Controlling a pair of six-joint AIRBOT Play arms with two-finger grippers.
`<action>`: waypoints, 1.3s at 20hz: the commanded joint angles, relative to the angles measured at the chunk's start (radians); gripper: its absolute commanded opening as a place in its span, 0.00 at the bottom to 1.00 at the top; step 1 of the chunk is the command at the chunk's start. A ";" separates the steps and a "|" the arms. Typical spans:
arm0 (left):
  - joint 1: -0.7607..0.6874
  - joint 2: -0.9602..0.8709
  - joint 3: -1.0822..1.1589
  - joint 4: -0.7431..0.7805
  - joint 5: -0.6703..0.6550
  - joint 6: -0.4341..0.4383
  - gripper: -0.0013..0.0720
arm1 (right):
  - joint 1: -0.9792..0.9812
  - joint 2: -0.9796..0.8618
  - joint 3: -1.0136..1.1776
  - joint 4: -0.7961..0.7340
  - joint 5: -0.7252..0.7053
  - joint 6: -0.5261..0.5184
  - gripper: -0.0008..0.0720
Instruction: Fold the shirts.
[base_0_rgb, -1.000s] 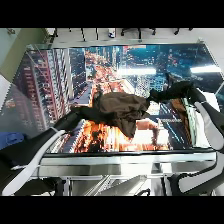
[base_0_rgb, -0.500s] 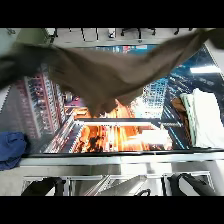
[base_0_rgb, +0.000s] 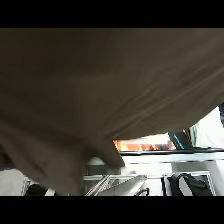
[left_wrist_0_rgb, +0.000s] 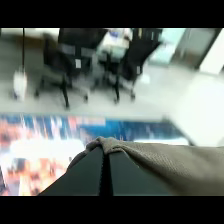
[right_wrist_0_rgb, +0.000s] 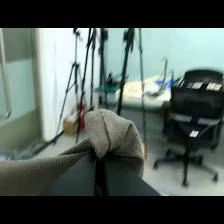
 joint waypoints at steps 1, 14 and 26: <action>-0.031 -0.125 -0.177 -0.120 0.114 0.052 0.05 | 0.038 -0.096 -0.119 0.042 -0.142 0.032 0.05; -0.207 -0.874 -0.767 -0.132 -0.300 0.230 0.05 | 0.244 -0.661 -0.867 0.029 0.304 0.031 0.05; -0.057 -0.647 -0.635 -0.014 0.096 0.151 0.95 | 0.244 -0.651 -0.797 0.024 0.230 0.008 0.05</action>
